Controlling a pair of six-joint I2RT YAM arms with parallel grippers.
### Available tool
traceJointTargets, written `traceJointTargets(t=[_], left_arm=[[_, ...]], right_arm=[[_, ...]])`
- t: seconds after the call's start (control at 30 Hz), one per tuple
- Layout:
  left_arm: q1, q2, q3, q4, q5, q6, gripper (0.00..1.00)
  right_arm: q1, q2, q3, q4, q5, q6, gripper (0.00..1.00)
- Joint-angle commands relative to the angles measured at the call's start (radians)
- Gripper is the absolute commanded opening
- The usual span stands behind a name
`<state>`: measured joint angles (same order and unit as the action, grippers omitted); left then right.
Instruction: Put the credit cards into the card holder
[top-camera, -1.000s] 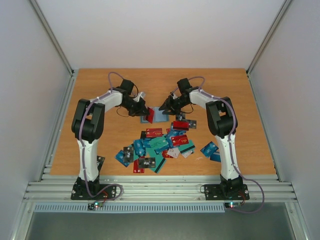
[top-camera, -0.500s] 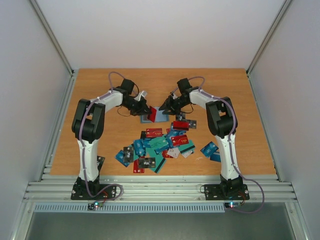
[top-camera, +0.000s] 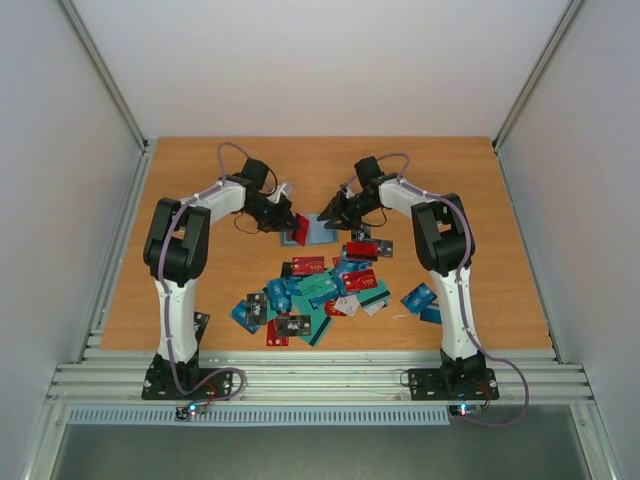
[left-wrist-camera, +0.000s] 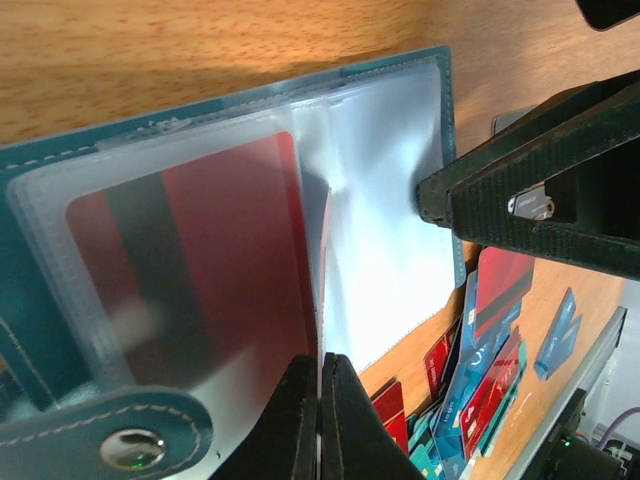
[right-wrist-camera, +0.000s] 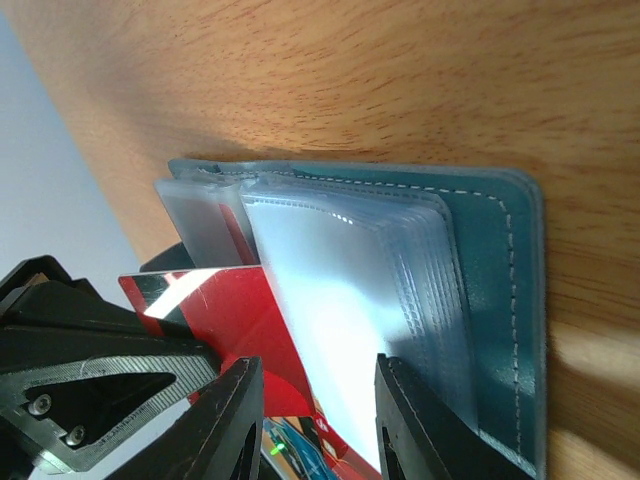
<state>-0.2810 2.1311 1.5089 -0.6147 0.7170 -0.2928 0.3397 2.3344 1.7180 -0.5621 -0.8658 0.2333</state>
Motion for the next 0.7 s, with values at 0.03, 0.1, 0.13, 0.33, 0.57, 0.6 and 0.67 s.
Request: traceJointTargets(t=[0.03,0.1,0.13,0.33,0.57,0.6,0.67], left_arm=[[0.005,0.008,0.009,-0.013,-0.022,0.033,0.00],[0.004,0.011,0.008,-0.006,-0.010,0.029,0.00],[0.005,0.013,0.010,-0.003,-0.004,0.029,0.00],[0.005,0.014,0.005,0.011,0.013,0.028,0.00],[0.005,0.010,-0.001,0.041,0.052,0.017,0.00],[0.005,0.011,-0.001,0.041,0.054,0.017,0.00],[0.005,0.011,-0.001,0.044,0.057,0.015,0.00]], right_arm=[[-0.002,0.042,0.013,-0.033,0.022,-0.007,0.33],[-0.002,0.045,0.017,-0.035,0.021,-0.008,0.33],[-0.002,0.047,0.019,-0.036,0.021,-0.009,0.33],[-0.002,0.052,0.030,-0.044,0.018,-0.012,0.33],[-0.002,0.054,0.036,-0.050,0.017,-0.017,0.33],[-0.002,0.056,0.037,-0.051,0.017,-0.017,0.33],[-0.002,0.056,0.037,-0.051,0.017,-0.019,0.33]])
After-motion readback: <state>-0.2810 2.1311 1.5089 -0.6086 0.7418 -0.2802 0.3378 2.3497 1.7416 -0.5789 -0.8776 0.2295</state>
